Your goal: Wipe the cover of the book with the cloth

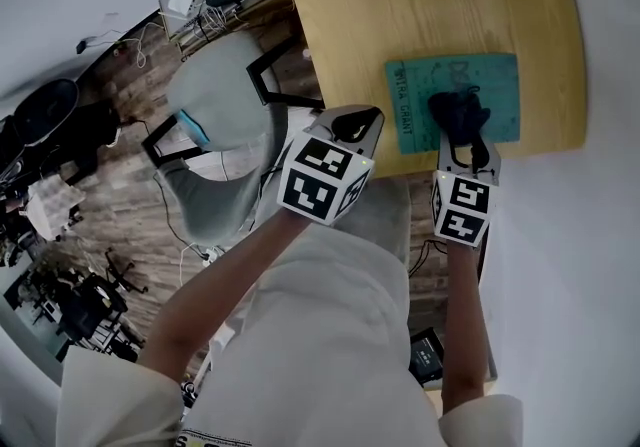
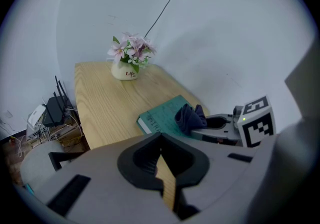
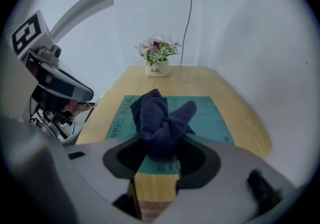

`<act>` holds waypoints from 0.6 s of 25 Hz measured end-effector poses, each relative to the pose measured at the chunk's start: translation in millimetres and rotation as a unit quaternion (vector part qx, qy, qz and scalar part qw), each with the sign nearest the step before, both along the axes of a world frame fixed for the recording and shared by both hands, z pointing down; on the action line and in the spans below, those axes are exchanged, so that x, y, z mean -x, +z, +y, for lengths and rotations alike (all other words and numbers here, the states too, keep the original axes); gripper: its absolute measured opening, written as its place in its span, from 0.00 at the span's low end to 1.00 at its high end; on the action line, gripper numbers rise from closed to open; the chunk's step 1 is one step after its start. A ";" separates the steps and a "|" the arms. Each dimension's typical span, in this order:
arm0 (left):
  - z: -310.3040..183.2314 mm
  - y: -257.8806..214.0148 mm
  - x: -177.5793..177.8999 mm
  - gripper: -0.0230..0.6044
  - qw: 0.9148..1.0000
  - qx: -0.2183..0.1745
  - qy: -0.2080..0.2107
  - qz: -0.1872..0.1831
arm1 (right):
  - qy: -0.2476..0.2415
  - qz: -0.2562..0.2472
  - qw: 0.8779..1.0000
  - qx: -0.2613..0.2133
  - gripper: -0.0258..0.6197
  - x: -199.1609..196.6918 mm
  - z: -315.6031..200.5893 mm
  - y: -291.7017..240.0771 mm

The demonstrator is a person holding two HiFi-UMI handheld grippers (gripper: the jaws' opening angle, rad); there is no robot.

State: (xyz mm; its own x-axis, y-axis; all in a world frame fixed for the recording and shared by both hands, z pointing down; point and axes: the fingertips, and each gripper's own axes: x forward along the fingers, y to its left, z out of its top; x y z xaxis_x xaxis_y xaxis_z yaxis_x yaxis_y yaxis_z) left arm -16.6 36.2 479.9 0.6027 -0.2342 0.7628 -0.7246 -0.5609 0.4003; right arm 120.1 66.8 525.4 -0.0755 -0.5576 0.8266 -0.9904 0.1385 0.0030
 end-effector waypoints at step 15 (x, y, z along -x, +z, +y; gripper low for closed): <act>-1.3 -8.1 13.1 0.05 1.000 -0.003 -0.021 0.001 | -0.078 -0.060 0.995 0.002 0.32 78.1 2.7 -8.7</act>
State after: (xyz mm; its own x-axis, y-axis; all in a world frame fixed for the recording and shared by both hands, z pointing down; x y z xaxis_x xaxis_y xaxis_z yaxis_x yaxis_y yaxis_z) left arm -29.7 34.9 471.9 0.5937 -0.2636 0.7603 -0.7467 -0.5326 0.3985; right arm 41.9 69.6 516.6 -0.2587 -0.5280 0.8089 -0.9502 0.2899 -0.1146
